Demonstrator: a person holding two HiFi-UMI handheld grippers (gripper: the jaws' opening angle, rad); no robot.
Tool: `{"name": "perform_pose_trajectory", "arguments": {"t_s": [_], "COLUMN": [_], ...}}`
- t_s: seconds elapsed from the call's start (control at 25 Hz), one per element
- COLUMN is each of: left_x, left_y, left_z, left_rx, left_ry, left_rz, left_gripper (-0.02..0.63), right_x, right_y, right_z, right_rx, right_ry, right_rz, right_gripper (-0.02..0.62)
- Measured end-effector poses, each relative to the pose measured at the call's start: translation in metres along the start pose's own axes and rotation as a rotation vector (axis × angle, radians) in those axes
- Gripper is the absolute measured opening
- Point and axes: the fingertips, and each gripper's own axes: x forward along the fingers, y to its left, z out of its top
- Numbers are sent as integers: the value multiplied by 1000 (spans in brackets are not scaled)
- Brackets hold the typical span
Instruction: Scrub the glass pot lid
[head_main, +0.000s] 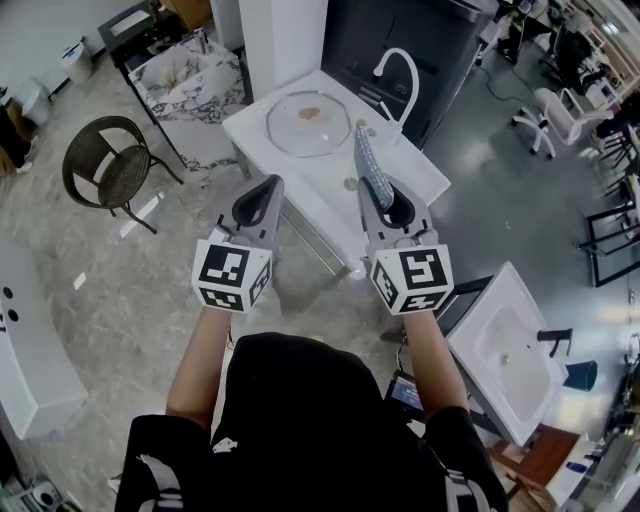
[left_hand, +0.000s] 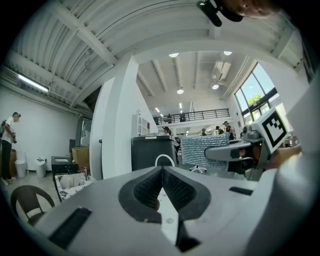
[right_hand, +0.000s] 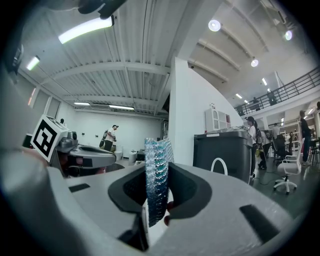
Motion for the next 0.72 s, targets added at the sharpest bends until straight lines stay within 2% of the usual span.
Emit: {"name": "perform_pose_trajectory", "arguments": {"t_s": [0.32, 0.72], "left_x": [34, 95], "left_y": [31, 95], "left_z": [-8, -10], "left_rx": [-19, -51], "left_ry": [9, 16], "left_rz": [-16, -52], "left_gripper": [5, 5], "right_x": [43, 130], "right_y": [-9, -23], "right_z": [-7, -4], "right_rx": [6, 3], "right_ry": [20, 35], "right_rz": [-8, -21], "right_gripper": [74, 74]}}
